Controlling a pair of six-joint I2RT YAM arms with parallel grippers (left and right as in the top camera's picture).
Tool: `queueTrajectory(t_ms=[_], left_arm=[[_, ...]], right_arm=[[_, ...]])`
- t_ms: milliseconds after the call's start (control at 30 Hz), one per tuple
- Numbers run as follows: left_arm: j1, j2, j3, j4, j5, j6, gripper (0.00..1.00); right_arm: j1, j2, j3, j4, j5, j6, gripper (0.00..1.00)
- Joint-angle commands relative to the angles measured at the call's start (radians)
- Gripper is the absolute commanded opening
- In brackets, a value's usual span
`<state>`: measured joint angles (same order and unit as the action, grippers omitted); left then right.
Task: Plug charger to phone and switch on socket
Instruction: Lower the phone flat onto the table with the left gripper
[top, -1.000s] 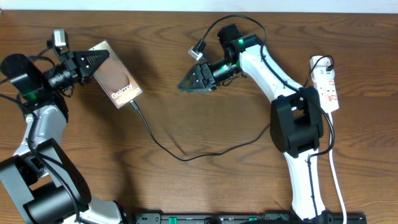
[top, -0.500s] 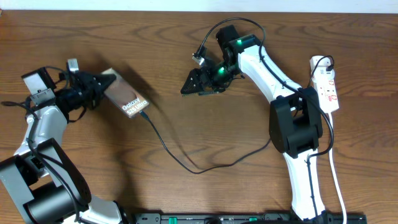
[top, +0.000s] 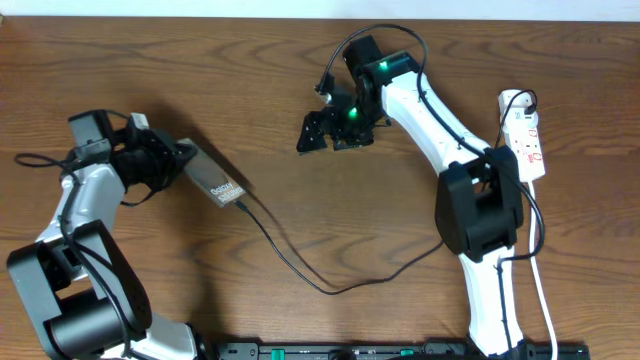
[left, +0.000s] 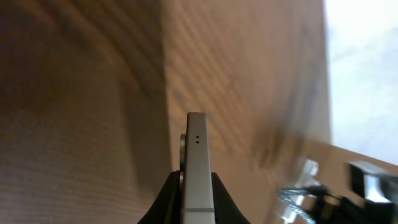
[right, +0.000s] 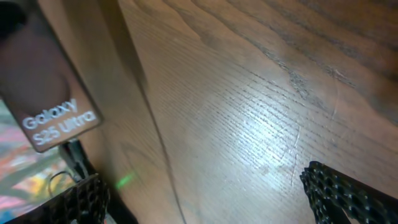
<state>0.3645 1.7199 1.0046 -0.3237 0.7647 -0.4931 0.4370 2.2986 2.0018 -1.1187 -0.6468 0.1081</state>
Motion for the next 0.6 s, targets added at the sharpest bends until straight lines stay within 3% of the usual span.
queueTrajectory(t_ms=[0,333,567], left_arm=[[-0.034,0.025,0.013,-0.003,-0.044,0.013,0.07],[-0.056,0.185,0.013,0.008,-0.04,-0.005,0.07],[-0.056,0.203,0.013,0.063,0.04,-0.005,0.07]], right_arm=[[0.018,-0.055,0.012,-0.003,0.062,0.034,0.99],[0.023,-0.056,0.012,-0.011,0.072,0.045,0.99],[0.023,-0.056,0.012,-0.011,0.072,0.045,0.99]])
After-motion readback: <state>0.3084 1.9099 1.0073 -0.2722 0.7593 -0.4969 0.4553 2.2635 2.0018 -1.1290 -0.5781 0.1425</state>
